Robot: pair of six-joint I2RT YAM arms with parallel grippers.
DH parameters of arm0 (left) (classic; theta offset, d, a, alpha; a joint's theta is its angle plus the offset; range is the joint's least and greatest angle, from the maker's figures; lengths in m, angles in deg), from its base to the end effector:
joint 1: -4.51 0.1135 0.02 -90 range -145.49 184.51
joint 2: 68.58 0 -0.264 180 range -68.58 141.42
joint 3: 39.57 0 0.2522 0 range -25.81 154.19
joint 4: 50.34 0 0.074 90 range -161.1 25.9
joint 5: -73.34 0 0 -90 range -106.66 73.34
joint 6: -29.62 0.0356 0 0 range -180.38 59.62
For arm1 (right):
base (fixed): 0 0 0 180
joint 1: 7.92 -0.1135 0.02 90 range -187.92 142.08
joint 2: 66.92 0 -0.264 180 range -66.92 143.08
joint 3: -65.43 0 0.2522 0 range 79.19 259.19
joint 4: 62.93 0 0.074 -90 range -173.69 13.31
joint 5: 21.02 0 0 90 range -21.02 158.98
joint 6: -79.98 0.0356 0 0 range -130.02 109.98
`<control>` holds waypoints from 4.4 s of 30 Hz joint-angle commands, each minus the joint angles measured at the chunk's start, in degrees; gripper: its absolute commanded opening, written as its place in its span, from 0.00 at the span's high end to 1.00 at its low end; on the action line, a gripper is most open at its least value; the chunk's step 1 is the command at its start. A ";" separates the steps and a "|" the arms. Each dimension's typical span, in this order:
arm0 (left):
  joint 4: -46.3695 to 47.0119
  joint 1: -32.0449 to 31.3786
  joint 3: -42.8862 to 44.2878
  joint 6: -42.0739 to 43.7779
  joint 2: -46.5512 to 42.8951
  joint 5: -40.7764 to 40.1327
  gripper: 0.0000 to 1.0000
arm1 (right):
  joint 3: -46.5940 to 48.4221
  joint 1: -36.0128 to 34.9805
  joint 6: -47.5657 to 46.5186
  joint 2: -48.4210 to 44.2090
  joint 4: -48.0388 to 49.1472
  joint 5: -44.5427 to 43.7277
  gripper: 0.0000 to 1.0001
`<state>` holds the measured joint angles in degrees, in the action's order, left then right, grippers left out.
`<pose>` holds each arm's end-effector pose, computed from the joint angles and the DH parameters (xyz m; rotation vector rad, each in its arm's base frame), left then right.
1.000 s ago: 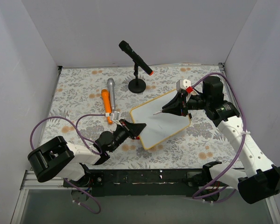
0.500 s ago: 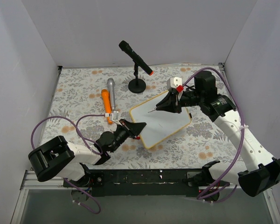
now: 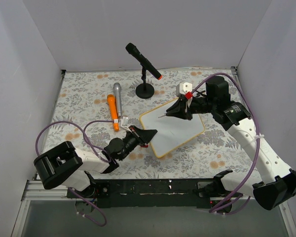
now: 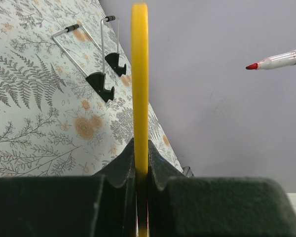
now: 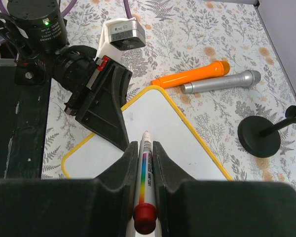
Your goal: Write a sentence on the whiteboard
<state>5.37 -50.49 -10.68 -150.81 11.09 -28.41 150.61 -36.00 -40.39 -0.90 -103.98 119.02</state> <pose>0.1439 -0.1929 0.1872 -0.7399 1.6529 -1.8179 0.1996 0.1374 0.4014 -1.3777 1.2968 0.8176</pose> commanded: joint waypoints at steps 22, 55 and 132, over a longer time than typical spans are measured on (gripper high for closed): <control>17.89 -1.07 7.63 -5.01 2.59 -0.03 1.00 | -3.48 -3.13 3.30 -1.51 7.16 -11.73 0.99; 17.63 -1.16 8.60 -6.60 1.88 -0.12 1.00 | -1.11 -2.42 0.84 -1.60 4.35 -8.47 0.99; 20.26 -1.51 9.30 -7.92 3.46 1.81 1.00 | -3.04 -2.86 1.01 1.57 7.43 -14.18 0.99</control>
<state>5.32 -51.61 -4.38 -157.72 15.53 -27.36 147.64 -38.68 -39.98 0.39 -99.15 105.27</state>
